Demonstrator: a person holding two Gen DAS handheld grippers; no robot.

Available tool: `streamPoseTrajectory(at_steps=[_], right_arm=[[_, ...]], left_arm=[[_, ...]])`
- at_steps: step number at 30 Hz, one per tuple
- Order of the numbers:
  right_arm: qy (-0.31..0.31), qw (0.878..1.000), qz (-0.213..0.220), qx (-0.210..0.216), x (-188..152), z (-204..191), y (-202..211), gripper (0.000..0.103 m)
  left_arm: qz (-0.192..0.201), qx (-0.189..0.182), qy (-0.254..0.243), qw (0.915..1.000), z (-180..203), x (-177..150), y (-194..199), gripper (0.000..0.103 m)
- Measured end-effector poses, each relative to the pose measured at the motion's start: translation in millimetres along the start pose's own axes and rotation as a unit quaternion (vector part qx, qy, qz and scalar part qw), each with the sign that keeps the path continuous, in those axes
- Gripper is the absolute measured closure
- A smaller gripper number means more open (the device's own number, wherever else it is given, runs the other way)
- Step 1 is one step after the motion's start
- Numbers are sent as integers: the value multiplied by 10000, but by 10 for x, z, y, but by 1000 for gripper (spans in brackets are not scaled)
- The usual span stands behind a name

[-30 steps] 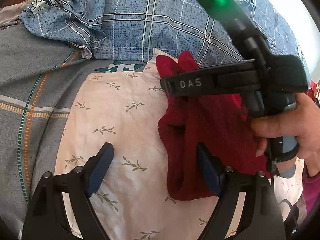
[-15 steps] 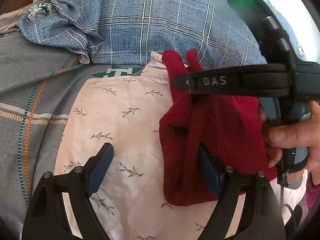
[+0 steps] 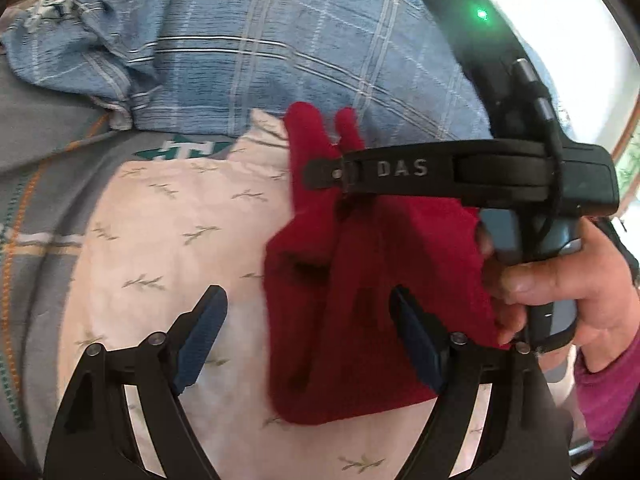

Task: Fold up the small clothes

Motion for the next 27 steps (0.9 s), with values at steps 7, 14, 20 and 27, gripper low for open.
streamPoseTrajectory(at_steps=[7, 14, 20, 27], right_arm=[[-106, 9998, -85, 148, -9, 30, -35, 71], [-568, 9968, -122, 547, 98, 56, -62, 53], [-970, 9931, -54, 654, 262, 74, -49, 29], [-530, 9952, -813, 90, 240, -50, -320, 22]], left_arm=[[-100, -375, 251, 9989, 44, 77, -144, 26], [-184, -479, 233, 9984, 62, 91, -195, 62], [-112, -680, 164, 9975, 149, 131, -135, 74], [245, -1039, 45, 9943, 273, 235, 57, 77]])
Point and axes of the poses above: each gripper's, at about its wrist camera, not at the fingertips, and y roughly against the way its jaws point, z to its right, x to its top, the point moved 8 cm from there along -y, roughly the way its jaws point, and after that the axes turned 13 degrees about x, right-handed, at the moved point
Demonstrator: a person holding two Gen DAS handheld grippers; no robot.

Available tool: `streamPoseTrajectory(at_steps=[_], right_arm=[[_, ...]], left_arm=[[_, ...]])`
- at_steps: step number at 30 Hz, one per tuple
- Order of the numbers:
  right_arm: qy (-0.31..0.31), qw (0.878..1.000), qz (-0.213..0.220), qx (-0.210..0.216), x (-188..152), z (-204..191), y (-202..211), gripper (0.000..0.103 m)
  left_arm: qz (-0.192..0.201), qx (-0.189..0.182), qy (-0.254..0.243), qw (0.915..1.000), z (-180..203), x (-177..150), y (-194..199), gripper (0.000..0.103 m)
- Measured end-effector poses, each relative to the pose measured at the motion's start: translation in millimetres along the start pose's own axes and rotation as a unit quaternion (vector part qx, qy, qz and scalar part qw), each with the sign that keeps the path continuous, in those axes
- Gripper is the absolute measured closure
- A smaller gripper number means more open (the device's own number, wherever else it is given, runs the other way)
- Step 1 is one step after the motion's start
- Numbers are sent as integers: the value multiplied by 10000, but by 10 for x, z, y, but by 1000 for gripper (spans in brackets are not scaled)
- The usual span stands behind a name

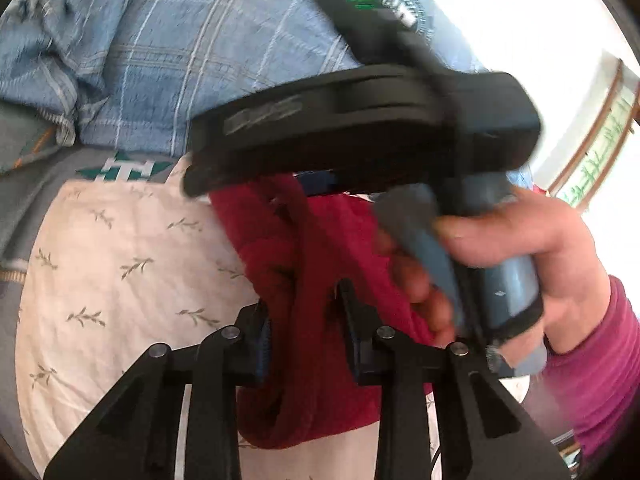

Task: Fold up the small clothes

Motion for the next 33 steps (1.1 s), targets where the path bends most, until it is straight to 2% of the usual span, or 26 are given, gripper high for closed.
streamPoseTrajectory(at_steps=[3, 4, 5, 7, 8, 10, 12, 16, 17, 18, 19, 21, 22, 28, 33], right_arm=[[232, 9989, -155, -366, -1, 25, -52, 24], [299, 9983, -181, -458, -12, 51, -63, 31], [358, 9977, -171, -552, -26, 89, -57, 51], [437, 9967, -89, -683, -51, 146, -36, 72], [463, 9970, 6, -620, -67, 154, 1, 74], [489, 9973, 248, -486, -101, 165, 95, 77], [408, 9979, 408, -302, -153, 197, 179, 78], [224, 9970, 738, 85, -209, 239, 316, 80], [183, 9964, 811, 174, -223, 252, 347, 81], [138, 9953, 909, 289, -235, 267, 384, 81], [91, 9944, 984, 365, -243, 286, 420, 81], [-28, 9921, 1137, 531, -240, 314, 522, 82], [-43, 9910, 1207, 573, -244, 305, 575, 82], [23, 9845, 1602, 712, -292, 304, 1065, 83], [-39, 9810, 1865, 538, -463, 529, 1537, 83]], left_arm=[[36, 90, -165, 9998, 54, -11, -3, 77], [38, 111, -184, 9998, 60, -16, -4, 77], [29, 143, -192, 9997, 58, -15, -4, 77], [-6, 228, -148, 9996, 37, -14, -22, 76], [-24, 250, -105, 9996, 22, -11, -41, 74], [-46, 227, 24, 9997, 3, -8, -36, 53], [-53, 328, 82, 9994, -12, 6, -79, 41], [-142, 672, -29, 9976, -61, -123, -114, 40], [-184, 701, -50, 9974, -65, -151, -123, 41], [-173, 699, -58, 9974, -56, -163, -121, 55], [-143, 720, -90, 9973, -44, -168, -120, 73], [-48, 762, -219, 9968, 12, -164, -79, 79], [43, 778, -280, 9966, 59, -156, -30, 85], [324, 812, -766, 9932, 514, -74, 216, 89], [276, 477, -937, 9941, 1008, -26, 259, 89]])
Point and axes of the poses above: each gripper's, at about its wrist camera, not at the fingertips, and y roughly against the way its jaws point, z to its right, x to its top, the point moved 8 cm from there along -y, roughly the way its jaws point, and after that the axes turned 13 degrees about x, right-handed, at the moved point
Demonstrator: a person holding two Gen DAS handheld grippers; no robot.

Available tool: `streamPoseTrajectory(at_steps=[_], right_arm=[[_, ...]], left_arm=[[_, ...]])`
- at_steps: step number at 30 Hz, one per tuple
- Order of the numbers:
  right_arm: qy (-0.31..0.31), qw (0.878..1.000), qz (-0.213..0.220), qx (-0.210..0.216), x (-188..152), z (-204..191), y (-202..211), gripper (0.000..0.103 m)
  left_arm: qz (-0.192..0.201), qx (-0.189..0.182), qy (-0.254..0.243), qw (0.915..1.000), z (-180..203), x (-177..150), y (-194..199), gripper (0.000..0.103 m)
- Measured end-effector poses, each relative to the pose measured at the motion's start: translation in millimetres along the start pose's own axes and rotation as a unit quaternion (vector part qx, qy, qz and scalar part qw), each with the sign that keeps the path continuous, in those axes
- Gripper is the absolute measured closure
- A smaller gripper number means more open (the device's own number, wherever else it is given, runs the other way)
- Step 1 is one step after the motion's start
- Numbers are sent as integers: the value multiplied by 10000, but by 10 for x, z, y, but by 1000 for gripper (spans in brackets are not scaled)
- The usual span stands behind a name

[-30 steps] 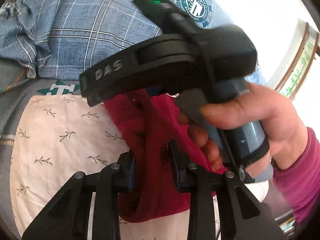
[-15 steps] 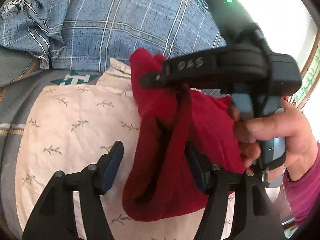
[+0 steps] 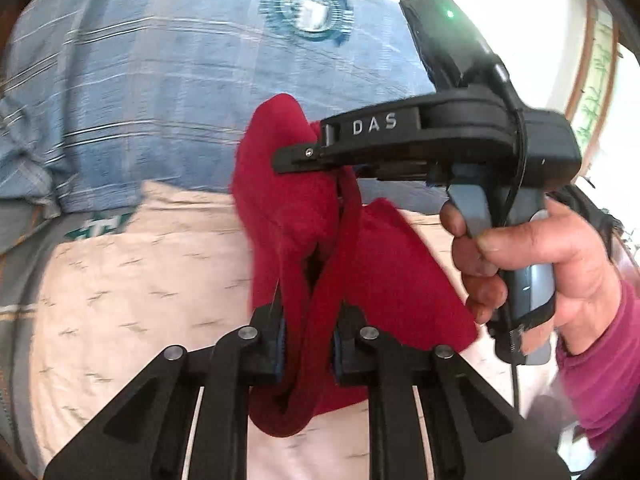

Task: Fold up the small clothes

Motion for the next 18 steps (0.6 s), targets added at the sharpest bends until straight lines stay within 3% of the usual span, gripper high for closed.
streamPoseTrajectory(at_steps=[6, 11, 18], right_arm=[[-309, 9989, 254, -225, -108, 480, 552, 84], [-590, 9966, 445, -363, -208, 913, 896, 85], [-1096, 9906, 358, -733, -551, 1651, 945, 85]], left_arm=[[-55, -269, -384, 9989, 652, 100, -12, 89], [-165, -396, -748, 9963, 1147, 110, -248, 89], [-705, -431, -977, 9918, 1586, -120, -745, 89]])
Point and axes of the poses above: each gripper's, at about its wrist camera, not at the fingertips, and y roughly against the way its jaws point, z to its right, x to its top, the point moved 8 cm from there along -y, roughly the way its jaws point, and after that the axes turned 13 degrees about x, right-handed, at the moved point
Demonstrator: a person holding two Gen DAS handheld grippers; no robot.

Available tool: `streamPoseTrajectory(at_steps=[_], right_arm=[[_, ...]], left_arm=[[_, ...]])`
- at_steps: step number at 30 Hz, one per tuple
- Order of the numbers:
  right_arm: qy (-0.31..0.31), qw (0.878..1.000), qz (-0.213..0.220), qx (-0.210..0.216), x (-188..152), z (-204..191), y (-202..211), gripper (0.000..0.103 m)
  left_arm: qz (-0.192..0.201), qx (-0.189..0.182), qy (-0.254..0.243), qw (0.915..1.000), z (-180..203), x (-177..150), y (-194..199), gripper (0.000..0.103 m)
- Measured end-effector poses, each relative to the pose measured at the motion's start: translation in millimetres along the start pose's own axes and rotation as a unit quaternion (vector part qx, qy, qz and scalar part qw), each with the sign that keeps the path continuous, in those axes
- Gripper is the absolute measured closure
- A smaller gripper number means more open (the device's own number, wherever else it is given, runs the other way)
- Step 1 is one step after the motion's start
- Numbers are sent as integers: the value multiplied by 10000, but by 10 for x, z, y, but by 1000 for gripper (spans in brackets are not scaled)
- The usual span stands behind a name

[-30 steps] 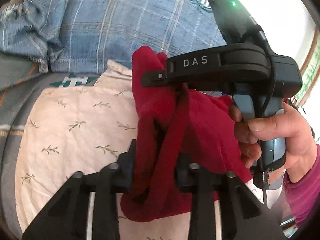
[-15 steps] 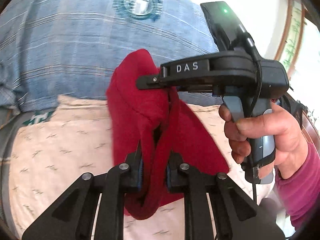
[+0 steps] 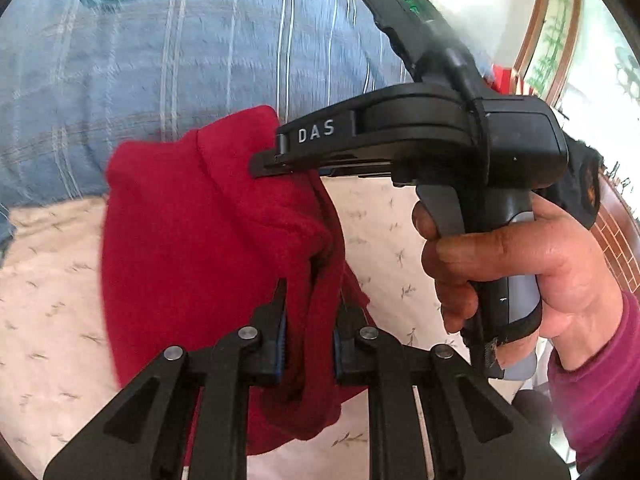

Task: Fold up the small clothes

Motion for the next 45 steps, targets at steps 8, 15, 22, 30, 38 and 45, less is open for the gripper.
streamPoseTrajectory(at_steps=[8, 15, 22, 30, 38, 45], right_arm=[[-745, 9972, -36, 25, -307, 304, 20, 63], [-542, 9985, 82, 94, -453, 60, 324, 54], [364, 9982, -326, -355, -724, -250, 177, 77], [750, 9947, -401, -582, -1048, -88, 224, 83], [265, 9995, 83, -131, -684, -241, 566, 59], [997, 9946, -302, -35, -183, -735, -205, 56]], left_arm=[[-370, -19, -438, 9984, -190, -280, 191, 32], [105, 1086, -210, 9938, -995, -267, 499, 29], [-336, 1074, 253, 9933, -1156, -470, 120, 29], [-283, 963, 83, 9949, -942, -580, 129, 29], [-355, 953, 209, 9946, -969, -621, 18, 29], [-372, 782, 466, 9951, -959, -656, -41, 28]])
Point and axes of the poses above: each gripper's, at about its wrist camera, not at the fingertips, and y roughly against the way its jaws point, z to its right, x to its top, the point moved 8 cm from there along -y, roughly the way its jaws point, and after that the axes turned 13 degrees about x, right-handed, at the moved point
